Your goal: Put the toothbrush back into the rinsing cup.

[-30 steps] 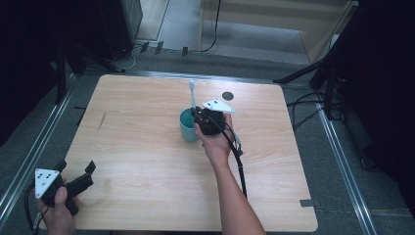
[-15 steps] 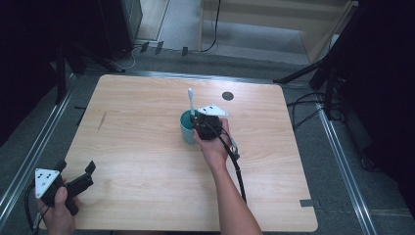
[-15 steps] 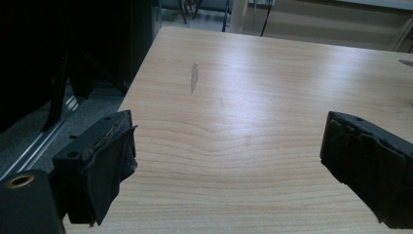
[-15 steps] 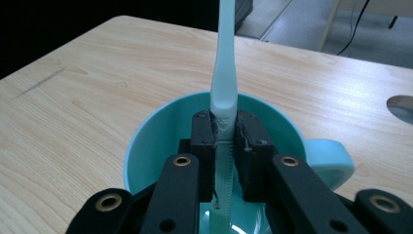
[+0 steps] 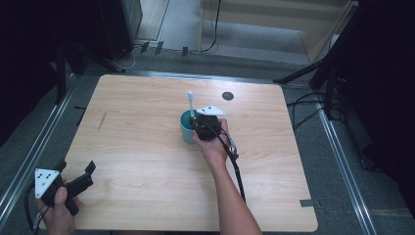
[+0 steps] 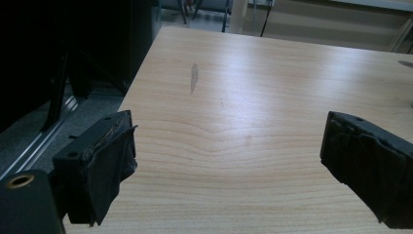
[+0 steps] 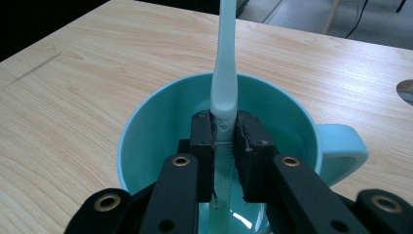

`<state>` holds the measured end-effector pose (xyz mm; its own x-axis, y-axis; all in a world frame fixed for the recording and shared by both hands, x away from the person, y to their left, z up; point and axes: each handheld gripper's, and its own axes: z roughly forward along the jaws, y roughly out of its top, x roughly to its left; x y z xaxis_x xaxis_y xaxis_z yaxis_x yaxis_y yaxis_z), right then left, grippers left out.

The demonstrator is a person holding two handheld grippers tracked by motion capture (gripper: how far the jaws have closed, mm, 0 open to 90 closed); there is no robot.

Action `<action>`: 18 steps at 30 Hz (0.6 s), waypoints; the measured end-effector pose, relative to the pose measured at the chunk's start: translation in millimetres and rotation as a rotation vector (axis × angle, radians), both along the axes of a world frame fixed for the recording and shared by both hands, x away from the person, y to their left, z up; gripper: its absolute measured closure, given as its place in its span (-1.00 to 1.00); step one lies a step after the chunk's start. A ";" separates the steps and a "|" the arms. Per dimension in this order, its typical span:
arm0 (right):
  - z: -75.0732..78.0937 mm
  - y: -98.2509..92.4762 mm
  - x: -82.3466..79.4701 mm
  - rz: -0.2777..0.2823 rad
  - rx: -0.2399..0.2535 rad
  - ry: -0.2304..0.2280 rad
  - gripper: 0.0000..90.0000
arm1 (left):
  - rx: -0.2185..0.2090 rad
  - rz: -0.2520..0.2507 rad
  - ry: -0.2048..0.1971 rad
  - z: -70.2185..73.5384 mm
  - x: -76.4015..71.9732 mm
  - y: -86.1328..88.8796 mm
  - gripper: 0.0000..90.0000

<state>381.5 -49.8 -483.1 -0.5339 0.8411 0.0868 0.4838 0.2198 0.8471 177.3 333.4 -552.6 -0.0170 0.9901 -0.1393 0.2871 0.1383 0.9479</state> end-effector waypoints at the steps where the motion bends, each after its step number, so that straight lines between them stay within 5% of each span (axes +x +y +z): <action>1: 0.2 -0.5 -0.1 -0.002 0.004 0.002 0.74 | 0.000 0.000 0.001 0.0 0.0 0.0 -0.87; 18: 15.9 -10.5 -3.7 -0.011 0.063 -0.045 0.69 | 0.002 -0.001 -0.001 0.0 0.0 -0.2 -0.87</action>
<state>377.8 -60.3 -467.3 -0.5289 0.8407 0.1163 0.4474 0.1597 0.8800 177.4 333.2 -552.5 -0.0156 0.9903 -0.1377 0.2862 0.1364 0.9484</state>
